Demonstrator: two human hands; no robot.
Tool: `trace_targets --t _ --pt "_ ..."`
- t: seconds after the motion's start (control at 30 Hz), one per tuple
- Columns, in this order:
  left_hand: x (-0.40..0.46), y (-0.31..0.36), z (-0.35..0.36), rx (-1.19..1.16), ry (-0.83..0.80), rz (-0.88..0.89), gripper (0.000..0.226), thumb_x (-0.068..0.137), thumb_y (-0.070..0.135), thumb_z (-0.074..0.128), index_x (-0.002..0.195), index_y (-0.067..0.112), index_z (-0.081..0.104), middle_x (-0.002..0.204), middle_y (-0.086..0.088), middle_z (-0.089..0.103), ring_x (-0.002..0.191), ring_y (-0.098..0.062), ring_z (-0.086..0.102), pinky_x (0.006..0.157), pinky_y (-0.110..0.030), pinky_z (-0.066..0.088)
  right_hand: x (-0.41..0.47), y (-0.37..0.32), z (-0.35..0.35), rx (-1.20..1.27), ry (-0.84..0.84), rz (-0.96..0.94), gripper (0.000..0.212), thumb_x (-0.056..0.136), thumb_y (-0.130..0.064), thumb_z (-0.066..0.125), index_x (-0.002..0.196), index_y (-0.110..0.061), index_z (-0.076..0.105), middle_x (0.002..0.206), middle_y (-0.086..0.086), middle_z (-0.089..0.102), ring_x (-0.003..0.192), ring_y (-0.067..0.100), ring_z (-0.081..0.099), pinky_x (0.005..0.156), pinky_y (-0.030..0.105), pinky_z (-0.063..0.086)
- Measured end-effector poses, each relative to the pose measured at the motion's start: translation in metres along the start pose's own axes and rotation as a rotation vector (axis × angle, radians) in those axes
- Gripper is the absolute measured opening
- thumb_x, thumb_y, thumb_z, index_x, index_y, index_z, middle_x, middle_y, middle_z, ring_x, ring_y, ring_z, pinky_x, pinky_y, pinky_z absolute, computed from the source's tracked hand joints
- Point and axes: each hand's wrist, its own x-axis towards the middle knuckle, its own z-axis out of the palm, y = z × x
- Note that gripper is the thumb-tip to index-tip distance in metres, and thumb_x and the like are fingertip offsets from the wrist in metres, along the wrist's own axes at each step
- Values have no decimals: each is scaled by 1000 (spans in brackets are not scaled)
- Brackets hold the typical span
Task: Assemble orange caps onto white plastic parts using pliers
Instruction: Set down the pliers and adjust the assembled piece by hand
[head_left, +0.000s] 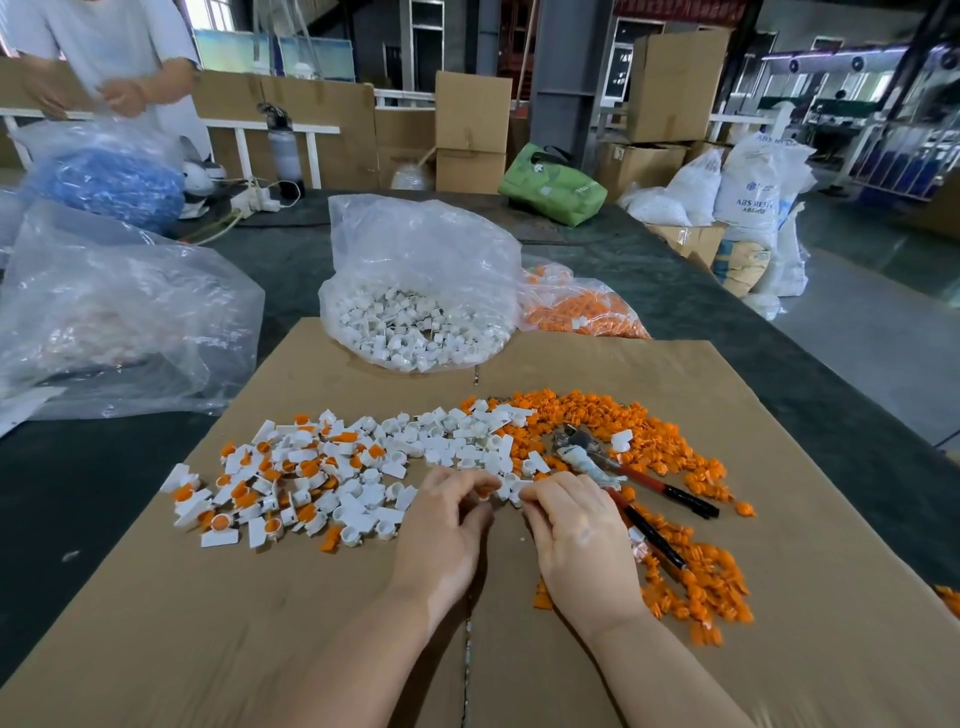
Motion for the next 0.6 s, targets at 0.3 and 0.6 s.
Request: trace_targets --t 0.3,0.6 --pt "2 -2 7 247 133 -169 53 92 3 50 142 6 35 126 -3 32 126 -17 27 99 -14 21 -3 5 5 -206 81 169 20 68 6 75 79 -9 70 78 4 66 71 26 63 62 37 49" --pt "3 -1 14 532 94 -62 56 96 26 46 147 18 22 148 -5 8 138 -21 -2 116 -34 5 0 5 9 -367 22 235 37 57 3 81 92 -7 72 89 9 67 77 29 65 63 40 51"
